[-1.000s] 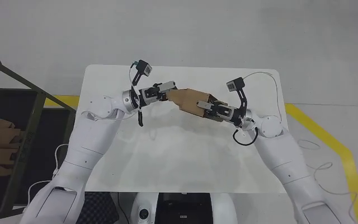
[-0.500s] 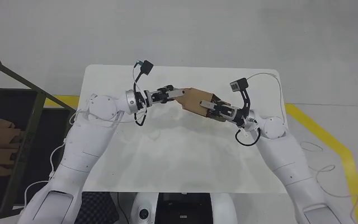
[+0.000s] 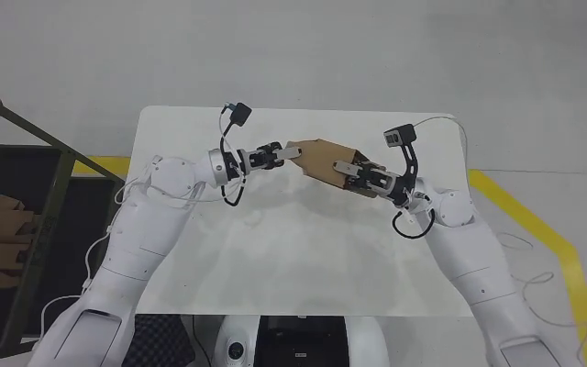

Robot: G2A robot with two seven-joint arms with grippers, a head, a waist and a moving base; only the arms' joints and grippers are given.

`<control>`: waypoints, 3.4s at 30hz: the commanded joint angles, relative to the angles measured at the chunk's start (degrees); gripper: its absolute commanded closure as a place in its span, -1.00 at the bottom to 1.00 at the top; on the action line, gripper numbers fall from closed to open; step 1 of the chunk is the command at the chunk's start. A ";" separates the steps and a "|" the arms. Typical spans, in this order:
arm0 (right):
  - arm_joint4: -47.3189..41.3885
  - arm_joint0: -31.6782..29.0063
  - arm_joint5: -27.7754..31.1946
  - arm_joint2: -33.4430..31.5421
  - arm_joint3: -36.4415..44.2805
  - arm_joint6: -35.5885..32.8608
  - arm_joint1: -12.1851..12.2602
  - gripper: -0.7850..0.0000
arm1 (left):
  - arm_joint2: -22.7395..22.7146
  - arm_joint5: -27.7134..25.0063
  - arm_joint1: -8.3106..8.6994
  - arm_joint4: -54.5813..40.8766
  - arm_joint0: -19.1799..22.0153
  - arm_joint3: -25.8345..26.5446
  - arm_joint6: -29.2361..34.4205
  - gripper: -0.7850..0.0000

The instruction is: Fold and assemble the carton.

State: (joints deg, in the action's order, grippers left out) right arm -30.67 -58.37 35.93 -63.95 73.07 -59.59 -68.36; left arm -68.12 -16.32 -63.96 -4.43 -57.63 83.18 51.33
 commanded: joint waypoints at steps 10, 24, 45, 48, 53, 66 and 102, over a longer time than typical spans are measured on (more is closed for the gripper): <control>-1.90 -0.67 -0.25 -0.20 1.48 -1.87 0.09 1.00 | 0.59 -0.36 -0.06 -0.90 0.35 -1.15 -0.21 -1.00; -4.46 -0.50 -0.63 -0.04 1.78 -3.44 -0.04 1.00 | 2.27 -0.21 -0.23 -0.70 1.28 -2.35 0.50 -1.00; -5.66 0.38 -1.09 0.91 0.42 -4.99 -0.48 1.00 | 4.84 -0.43 -0.46 -0.36 1.94 -0.95 2.17 -1.00; -5.70 0.43 -1.16 0.94 0.29 -5.09 -0.52 1.00 | 4.99 -0.74 -0.49 -0.57 2.10 -1.20 2.14 -1.00; -5.78 0.45 -0.99 0.68 -0.16 -5.03 -0.53 1.00 | 4.22 -0.83 -0.37 -0.95 1.93 -1.68 1.14 -1.00; -6.18 1.49 -4.34 -2.25 -3.50 -8.28 0.29 1.00 | -1.46 -11.39 0.87 8.39 -2.41 3.48 -9.04 -1.00; -8.51 4.43 -17.07 -4.79 -8.07 -13.68 1.30 1.00 | -2.72 -28.05 1.29 44.55 -3.16 10.34 -27.81 -1.00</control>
State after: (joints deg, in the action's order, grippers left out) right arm -39.18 -53.93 18.86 -68.74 65.00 -73.26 -67.06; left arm -70.76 -44.67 -62.66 40.01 -60.74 93.51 23.71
